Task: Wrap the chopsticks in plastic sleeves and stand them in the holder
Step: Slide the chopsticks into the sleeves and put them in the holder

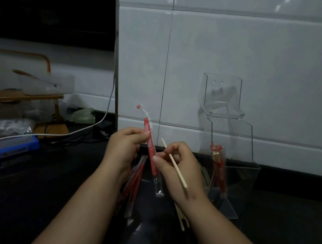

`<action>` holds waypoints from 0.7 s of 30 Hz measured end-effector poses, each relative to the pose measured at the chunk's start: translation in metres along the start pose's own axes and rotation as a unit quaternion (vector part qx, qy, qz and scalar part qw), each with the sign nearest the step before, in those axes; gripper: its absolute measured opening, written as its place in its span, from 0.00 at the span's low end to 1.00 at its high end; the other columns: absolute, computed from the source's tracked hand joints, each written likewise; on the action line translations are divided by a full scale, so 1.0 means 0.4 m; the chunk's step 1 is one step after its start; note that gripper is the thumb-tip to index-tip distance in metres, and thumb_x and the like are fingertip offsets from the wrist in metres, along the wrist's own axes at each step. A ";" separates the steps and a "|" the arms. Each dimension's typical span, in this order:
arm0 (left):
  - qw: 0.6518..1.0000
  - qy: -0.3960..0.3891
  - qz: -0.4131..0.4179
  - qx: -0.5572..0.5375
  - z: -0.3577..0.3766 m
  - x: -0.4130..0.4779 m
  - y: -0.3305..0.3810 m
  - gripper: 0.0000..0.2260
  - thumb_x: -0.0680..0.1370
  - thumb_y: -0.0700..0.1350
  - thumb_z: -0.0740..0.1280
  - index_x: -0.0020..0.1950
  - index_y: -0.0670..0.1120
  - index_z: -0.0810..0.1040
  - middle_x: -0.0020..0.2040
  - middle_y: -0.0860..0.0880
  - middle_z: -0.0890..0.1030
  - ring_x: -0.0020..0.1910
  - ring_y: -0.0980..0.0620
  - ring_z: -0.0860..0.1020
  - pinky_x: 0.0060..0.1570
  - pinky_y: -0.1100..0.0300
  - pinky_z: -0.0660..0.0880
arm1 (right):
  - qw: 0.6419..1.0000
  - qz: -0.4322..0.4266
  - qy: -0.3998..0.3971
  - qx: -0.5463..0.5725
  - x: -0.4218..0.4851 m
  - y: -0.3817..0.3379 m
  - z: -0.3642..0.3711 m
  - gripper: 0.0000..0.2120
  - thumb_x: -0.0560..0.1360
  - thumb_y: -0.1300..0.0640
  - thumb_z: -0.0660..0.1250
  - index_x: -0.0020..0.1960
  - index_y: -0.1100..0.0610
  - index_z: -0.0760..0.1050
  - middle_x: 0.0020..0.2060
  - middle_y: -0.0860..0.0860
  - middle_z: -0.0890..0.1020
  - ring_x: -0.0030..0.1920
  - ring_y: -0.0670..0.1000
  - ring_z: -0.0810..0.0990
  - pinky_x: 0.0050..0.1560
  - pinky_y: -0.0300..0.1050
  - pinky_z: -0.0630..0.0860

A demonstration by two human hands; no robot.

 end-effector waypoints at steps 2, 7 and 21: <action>1.000 -0.006 0.001 -0.010 0.005 -0.002 0.000 0.08 0.74 0.38 0.71 0.35 0.46 0.82 0.33 0.43 0.73 0.27 0.54 0.66 0.28 0.61 0.62 | 1.000 0.007 -0.006 -0.012 -0.001 0.006 0.002 0.14 0.72 0.67 0.72 0.42 0.50 0.71 0.36 0.51 0.84 0.36 0.44 0.82 0.38 0.33 0.75; 0.999 -0.013 0.016 -0.042 0.016 -0.007 0.011 0.06 0.77 0.44 0.71 0.40 0.47 0.84 0.37 0.47 0.80 0.31 0.55 0.70 0.28 0.63 0.65 | 0.998 0.017 -0.016 -0.051 0.005 0.020 0.008 0.14 0.70 0.69 0.68 0.41 0.51 0.71 0.35 0.53 0.83 0.35 0.49 0.82 0.38 0.40 0.77; 0.979 0.115 0.155 -0.065 -0.034 -0.031 0.074 0.03 0.78 0.41 0.70 0.49 0.47 0.83 0.43 0.50 0.85 0.37 0.61 0.81 0.40 0.68 0.76 | 0.989 -0.005 -0.009 -0.150 0.004 0.034 0.008 0.10 0.75 0.60 0.67 0.42 0.47 0.71 0.35 0.49 0.80 0.36 0.43 0.79 0.34 0.33 0.73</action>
Point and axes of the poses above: each hand's wrist, its own x-axis towards the middle knuckle, its own z-axis out of the palm, y = z × x, the point moved 8 cm from there along x, towards the middle knuckle
